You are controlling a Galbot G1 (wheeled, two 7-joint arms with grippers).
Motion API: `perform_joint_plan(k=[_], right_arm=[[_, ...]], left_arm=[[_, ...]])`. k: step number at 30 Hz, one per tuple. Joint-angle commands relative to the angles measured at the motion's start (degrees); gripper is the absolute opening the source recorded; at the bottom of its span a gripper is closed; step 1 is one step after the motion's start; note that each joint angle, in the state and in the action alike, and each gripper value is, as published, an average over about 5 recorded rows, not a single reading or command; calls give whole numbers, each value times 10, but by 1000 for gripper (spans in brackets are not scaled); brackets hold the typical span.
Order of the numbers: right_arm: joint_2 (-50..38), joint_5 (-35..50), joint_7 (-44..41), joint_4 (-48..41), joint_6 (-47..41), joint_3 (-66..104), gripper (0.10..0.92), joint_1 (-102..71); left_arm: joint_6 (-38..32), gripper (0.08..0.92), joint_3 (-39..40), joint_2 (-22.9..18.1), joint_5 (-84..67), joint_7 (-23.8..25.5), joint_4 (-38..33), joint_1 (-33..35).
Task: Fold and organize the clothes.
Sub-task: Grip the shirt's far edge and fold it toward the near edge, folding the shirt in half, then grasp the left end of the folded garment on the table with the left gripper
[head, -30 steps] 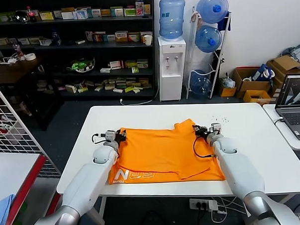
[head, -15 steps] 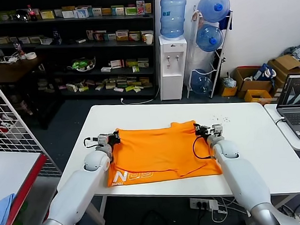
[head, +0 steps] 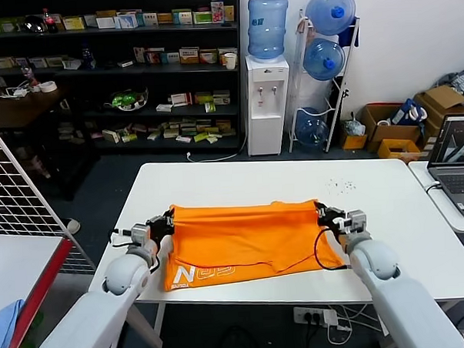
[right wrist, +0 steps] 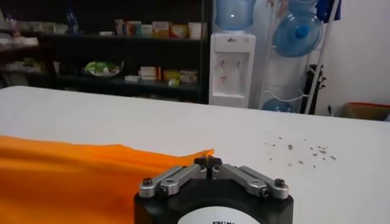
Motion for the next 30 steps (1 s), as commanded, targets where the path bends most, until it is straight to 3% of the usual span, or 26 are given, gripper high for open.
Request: perform_joint_plan(k=[1,7,14,18,30], right_arm=[[-71,-3,43,190,-53,39,126,-193],[-73,-25,43,189,-62,40,126,-228],[-58,-28,37,181,-52,31,157,-222],[-56,-21,44,192,-45,31,260,-213],[-56,-11,52,205,-43,42,607,-213]], left_arm=[[10,100,-8,101,-14,-42,-193,187],[3,100,-5,99,12,-66,-205,249],[-11,100,-12,71,35,-79,-199,259],[-18,166,-19,60,40,-86,-206,250],[15,512,-38,52,-30,-114,-211,247]])
